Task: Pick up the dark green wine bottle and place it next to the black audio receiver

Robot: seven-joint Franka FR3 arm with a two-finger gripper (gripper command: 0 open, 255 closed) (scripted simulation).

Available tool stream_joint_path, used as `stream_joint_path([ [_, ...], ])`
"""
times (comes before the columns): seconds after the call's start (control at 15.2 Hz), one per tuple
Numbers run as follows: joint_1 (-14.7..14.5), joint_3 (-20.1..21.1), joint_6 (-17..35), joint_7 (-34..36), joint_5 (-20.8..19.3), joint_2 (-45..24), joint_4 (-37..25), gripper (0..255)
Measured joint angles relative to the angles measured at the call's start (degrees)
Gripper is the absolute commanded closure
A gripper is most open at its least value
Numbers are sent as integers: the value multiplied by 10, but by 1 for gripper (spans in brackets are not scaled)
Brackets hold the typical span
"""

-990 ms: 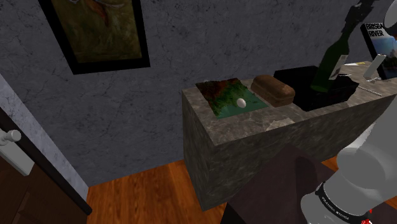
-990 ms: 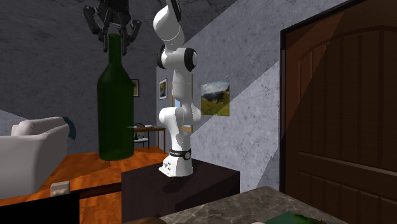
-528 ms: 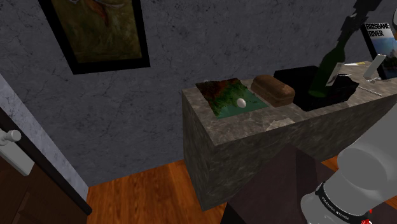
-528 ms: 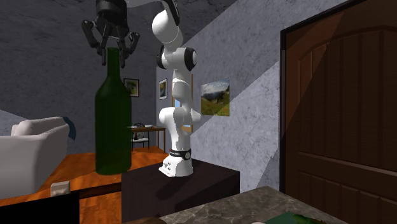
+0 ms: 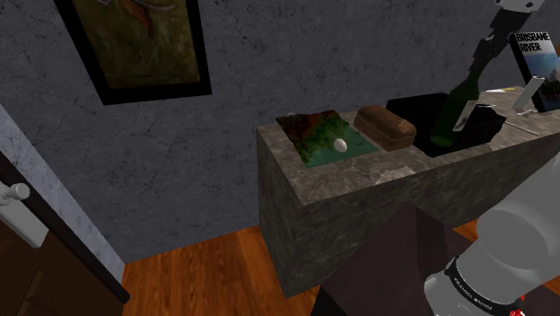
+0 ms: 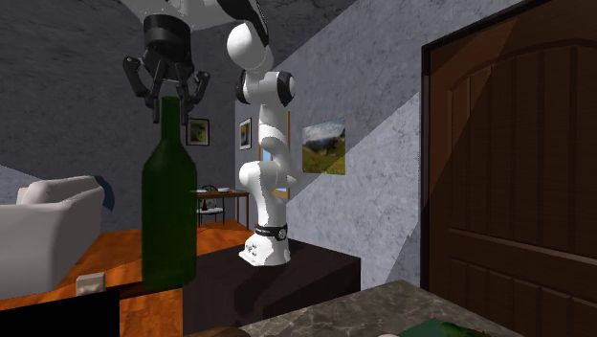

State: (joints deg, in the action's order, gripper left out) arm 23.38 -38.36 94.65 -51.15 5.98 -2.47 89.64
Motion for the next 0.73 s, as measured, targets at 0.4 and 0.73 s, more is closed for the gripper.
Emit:
stream_joint_path([
  [0.4, -4, 3, 50, 3, -7, 12, 59, 255],
  [0.73, -6, 5, 90, 3, -10, 17, 102, 255],
])
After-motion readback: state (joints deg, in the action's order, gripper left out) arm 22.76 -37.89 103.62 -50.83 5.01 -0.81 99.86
